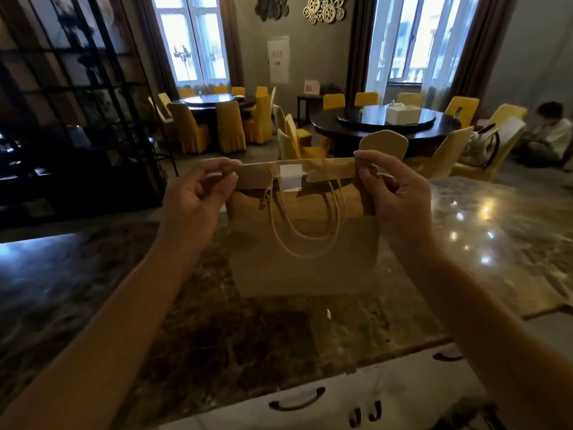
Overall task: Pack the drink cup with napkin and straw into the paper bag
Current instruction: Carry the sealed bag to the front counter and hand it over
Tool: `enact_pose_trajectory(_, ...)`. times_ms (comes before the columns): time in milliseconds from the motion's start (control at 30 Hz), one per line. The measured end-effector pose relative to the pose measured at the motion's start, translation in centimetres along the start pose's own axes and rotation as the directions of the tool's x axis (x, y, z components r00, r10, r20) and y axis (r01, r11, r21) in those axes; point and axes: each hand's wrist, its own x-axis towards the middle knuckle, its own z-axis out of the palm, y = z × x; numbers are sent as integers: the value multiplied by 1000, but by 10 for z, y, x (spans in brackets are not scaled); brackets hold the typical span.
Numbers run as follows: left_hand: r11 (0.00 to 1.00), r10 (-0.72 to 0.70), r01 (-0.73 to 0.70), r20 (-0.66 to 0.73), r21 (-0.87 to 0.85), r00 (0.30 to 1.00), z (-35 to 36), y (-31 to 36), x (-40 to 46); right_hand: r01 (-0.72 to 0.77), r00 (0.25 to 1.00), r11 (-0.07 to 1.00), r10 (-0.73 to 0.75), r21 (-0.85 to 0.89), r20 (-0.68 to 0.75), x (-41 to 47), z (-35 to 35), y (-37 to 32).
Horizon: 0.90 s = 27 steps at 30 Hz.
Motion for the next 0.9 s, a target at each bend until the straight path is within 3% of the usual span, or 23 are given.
enact_pose_trajectory(433, 972, 153, -136, -74, 192, 986, 41, -57, 163, 36, 998, 992, -30, -123, 49, 164, 39, 92)
enact_pose_trajectory(600, 939, 139, -108, -74, 326, 988, 73, -74, 240, 9, 998, 987, 1, -158, 67, 236, 42, 138)
enact_pose_trajectory(733, 854, 135, -115, -3, 508, 991, 84, -98, 278, 10, 994, 973, 15, -232, 105, 272, 49, 170)
enact_pose_trajectory(900, 850, 43, -28, -15, 527, 999, 111, -152, 313, -46, 988, 953, 87, -299, 127, 306, 63, 232)
